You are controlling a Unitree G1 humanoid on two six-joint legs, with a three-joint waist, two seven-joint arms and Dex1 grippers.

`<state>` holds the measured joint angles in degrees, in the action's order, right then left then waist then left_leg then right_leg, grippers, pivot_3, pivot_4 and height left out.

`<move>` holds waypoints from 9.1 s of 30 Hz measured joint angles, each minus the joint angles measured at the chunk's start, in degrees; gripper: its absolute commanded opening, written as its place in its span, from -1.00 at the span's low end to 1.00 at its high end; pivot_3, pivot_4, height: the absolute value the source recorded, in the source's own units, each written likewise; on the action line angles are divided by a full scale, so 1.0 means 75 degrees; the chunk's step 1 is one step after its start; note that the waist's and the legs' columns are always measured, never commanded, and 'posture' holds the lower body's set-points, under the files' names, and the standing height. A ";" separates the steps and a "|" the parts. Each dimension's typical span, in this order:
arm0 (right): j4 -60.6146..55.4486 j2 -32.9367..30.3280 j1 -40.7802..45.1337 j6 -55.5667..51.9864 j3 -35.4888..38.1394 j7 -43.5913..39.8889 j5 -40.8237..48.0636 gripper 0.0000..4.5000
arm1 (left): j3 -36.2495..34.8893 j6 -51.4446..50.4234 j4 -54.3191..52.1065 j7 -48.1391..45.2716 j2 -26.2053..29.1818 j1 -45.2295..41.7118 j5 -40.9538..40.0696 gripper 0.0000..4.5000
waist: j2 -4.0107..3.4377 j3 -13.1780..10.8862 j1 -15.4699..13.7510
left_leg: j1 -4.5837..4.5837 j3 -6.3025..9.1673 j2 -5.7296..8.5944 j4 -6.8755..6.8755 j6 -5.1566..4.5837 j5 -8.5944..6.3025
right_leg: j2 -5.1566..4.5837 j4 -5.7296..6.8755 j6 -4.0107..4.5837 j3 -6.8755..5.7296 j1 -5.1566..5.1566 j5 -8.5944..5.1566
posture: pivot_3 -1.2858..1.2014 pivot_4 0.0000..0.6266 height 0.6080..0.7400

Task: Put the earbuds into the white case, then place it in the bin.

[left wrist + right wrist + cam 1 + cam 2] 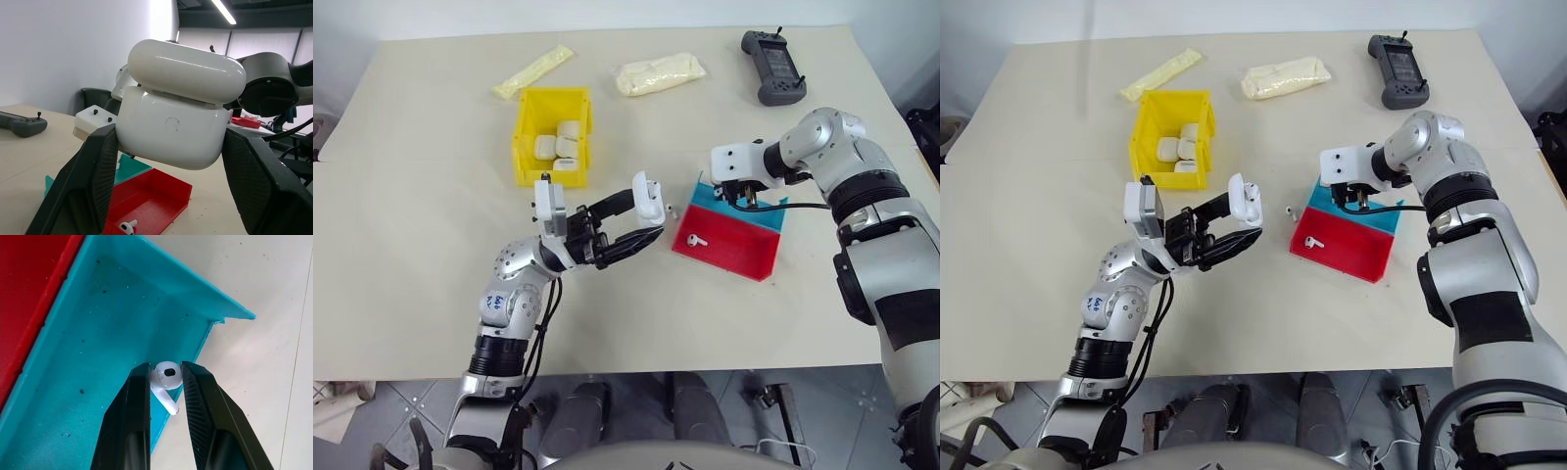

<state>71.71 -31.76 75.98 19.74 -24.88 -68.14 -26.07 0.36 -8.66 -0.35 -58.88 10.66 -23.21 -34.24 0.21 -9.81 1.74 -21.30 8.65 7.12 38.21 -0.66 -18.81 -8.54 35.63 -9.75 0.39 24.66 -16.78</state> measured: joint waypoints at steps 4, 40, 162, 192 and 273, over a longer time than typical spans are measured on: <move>0.0000 0.0000 0.0001 -0.0017 0.0017 -0.0048 0.0007 -0.55 | 0.0000 0.0000 0.0000 0.0000 0.0001 0.0000 0.0000 0.26 | 0.0000 0.0000 0.0000 | 0.0000 0.0000 0.0000 0.0000 0.0000 0.0000 | 0.0000 0.0000 0.0000 0.0000 0.0000 0.0000 | 0.03 -0.52 1.00; -0.0480 -0.0463 -0.0311 0.0889 0.0098 -0.0135 0.0007 0.25 | 0.0015 -0.0004 0.0094 -0.0064 -0.0061 -0.0057 -0.0004 0.26 | 0.0000 0.0000 -0.0001 | -0.0002 -0.0006 0.0000 0.0001 0.0000 0.0000 | -0.0001 0.0000 0.0000 0.0003 0.0005 0.0000 | 0.03 -0.52 1.00; -1.0702 -0.0235 -0.5597 -1.3663 0.6556 0.8071 1.6932 -0.78 | 0.0376 0.0349 0.0821 -0.0381 -0.0353 -0.0792 0.0384 0.26 | -0.0005 0.0003 -0.0414 | -0.0016 -0.0002 0.0004 0.0071 -0.0013 -0.0013 | -0.0005 0.0017 -0.0002 0.0003 -0.0013 0.0002 | 0.03 -0.52 1.00; -1.1356 -0.1107 -0.6591 -1.1267 0.4703 0.8244 1.8400 -0.78 | 0.0398 0.0515 0.1048 -0.0384 -0.0386 -0.0840 0.0447 0.26 | -0.0004 0.0002 -0.0428 | -0.0017 -0.0002 -0.0001 0.0066 -0.0015 -0.0015 | 0.0000 -0.0018 -0.0003 0.0000 -0.0016 0.0002 | 0.03 -0.52 1.00; -1.3097 -0.1569 -0.6164 -0.8907 0.2673 0.3103 1.0244 -0.99 | 0.1458 -0.0456 0.1050 -0.0647 0.0992 -0.1410 0.2073 0.26 | 0.0017 -0.0011 -0.0424 | -0.0020 -0.0002 -0.0003 0.0016 -0.0019 -0.0016 | 0.0001 -0.0074 -0.0012 -0.0008 -0.0012 0.0007 | 0.03 -0.52 1.00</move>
<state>-26.52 -43.53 29.75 -47.07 -4.83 -44.87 50.76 11.29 -12.08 7.53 -63.73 18.10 -33.78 -18.69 0.33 -9.88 -1.44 -21.44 8.64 7.10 38.33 -0.81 -18.93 -8.54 35.08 -9.84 0.33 24.57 -16.73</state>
